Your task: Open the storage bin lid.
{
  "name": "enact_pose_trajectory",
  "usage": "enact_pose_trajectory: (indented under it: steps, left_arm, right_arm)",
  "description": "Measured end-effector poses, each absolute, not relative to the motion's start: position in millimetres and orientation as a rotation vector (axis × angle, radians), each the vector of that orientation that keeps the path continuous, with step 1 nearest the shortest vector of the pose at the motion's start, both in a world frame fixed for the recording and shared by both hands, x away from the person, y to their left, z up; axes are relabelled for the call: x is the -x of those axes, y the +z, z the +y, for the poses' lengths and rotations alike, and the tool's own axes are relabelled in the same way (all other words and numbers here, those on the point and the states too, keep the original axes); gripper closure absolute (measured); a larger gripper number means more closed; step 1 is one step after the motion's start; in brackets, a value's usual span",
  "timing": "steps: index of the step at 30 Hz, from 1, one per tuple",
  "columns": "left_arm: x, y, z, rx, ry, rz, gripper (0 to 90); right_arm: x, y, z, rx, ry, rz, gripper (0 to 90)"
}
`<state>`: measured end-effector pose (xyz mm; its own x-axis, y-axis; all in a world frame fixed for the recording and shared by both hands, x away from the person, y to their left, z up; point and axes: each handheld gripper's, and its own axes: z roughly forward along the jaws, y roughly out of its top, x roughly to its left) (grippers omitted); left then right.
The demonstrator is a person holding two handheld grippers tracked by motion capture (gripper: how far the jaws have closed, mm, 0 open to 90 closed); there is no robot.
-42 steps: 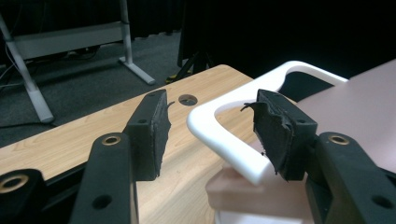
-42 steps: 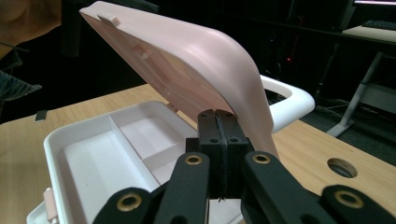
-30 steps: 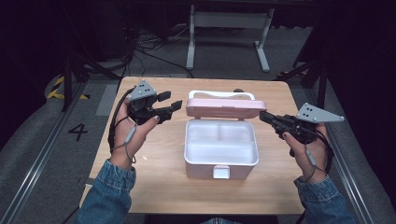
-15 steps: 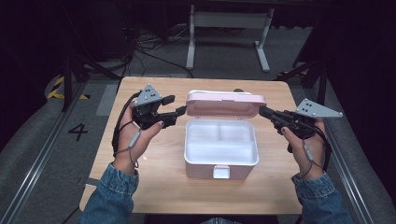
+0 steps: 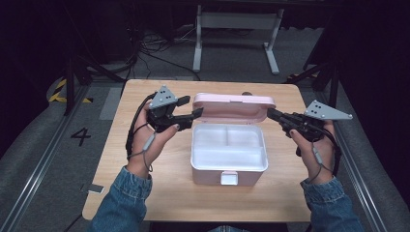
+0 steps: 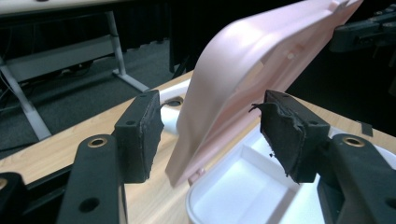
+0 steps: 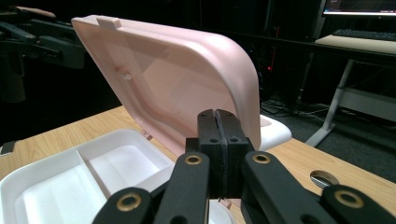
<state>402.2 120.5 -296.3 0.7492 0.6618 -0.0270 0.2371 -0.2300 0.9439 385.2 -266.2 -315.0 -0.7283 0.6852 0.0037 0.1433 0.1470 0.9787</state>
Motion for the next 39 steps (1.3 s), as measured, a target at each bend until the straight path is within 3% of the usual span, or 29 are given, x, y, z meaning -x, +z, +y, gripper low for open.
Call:
enact_pose_trajectory:
  steps: [9, 19, 28, 39]
  left_arm:
    - [-414.3, -296.9, 101.6, -1.801, 0.487, 0.689, 41.1]
    - [-421.9, -299.2, 96.3, -1.783, 0.516, 0.675, 57.1]
    - [-427.1, -296.9, 96.0, -1.794, 0.519, 0.677, 58.4]
    - [-454.5, -291.5, 92.2, -1.833, 0.514, 0.718, 59.7]
  right_arm:
    - [-385.8, -315.1, -267.1, -0.792, 1.618, 1.983, 90.0]
    - [-386.0, -315.4, -268.4, -0.795, 1.615, 1.981, 90.0]
    - [-379.2, -309.1, -274.9, -0.809, 1.654, 2.006, 85.1]
    - [-365.8, -296.0, -312.3, -0.856, 1.63, 1.917, 83.2]
